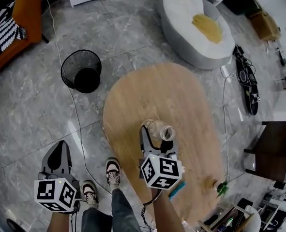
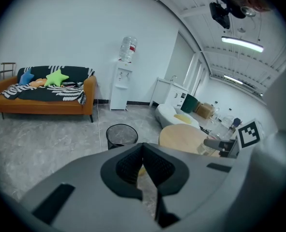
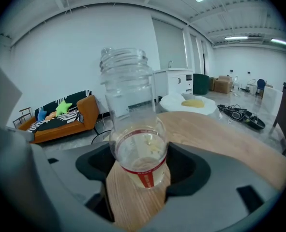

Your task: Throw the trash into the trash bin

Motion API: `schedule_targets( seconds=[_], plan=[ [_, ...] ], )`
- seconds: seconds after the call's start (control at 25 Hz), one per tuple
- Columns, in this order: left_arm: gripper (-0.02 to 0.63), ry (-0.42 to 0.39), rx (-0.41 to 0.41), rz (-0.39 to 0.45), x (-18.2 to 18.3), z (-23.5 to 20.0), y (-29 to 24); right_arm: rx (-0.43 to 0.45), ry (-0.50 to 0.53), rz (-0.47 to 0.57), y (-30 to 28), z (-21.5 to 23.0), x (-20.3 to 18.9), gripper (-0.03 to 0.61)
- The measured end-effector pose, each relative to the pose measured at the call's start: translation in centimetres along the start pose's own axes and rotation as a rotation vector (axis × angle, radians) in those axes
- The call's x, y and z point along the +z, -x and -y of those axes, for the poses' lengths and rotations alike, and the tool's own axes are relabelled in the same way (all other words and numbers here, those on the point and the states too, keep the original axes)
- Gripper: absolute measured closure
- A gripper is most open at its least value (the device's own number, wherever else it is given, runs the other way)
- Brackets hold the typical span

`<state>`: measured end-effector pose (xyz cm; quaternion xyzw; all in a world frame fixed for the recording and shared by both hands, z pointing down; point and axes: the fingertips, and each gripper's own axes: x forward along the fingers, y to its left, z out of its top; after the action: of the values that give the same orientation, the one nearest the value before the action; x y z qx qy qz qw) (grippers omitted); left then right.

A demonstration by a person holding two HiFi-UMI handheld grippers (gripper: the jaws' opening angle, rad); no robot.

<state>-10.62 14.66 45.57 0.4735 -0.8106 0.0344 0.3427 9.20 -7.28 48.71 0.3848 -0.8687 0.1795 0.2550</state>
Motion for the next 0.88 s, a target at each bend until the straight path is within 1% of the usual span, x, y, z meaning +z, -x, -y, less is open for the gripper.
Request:
schedule_targets(
  seconds=[0.2, 0.44, 0.72, 0.88],
  plan=[
    [0.623, 0.01, 0.004, 0.003, -0.5, -0.4, 0.1, -0.015, 0.007, 0.001, -0.1, 0.2, -0.3, 0.253],
    [0.623, 0.009, 0.008, 0.004, 0.0, -1.0, 0.5, -0.031, -0.009, -0.005, 0.0, 0.1, 0.0, 0.256],
    [0.623, 0.032, 0.026, 0.02, 1.1, -1.5, 0.5, -0.02, -0.019, 0.025, 1.1, -0.8, 1.9, 0.259],
    [0.623, 0.043, 0.029, 0.035, 2.7, -1.3, 0.4, -0.002, -0.008, 0.026, 1.0, -1.5, 3.5, 0.259]
  ],
)
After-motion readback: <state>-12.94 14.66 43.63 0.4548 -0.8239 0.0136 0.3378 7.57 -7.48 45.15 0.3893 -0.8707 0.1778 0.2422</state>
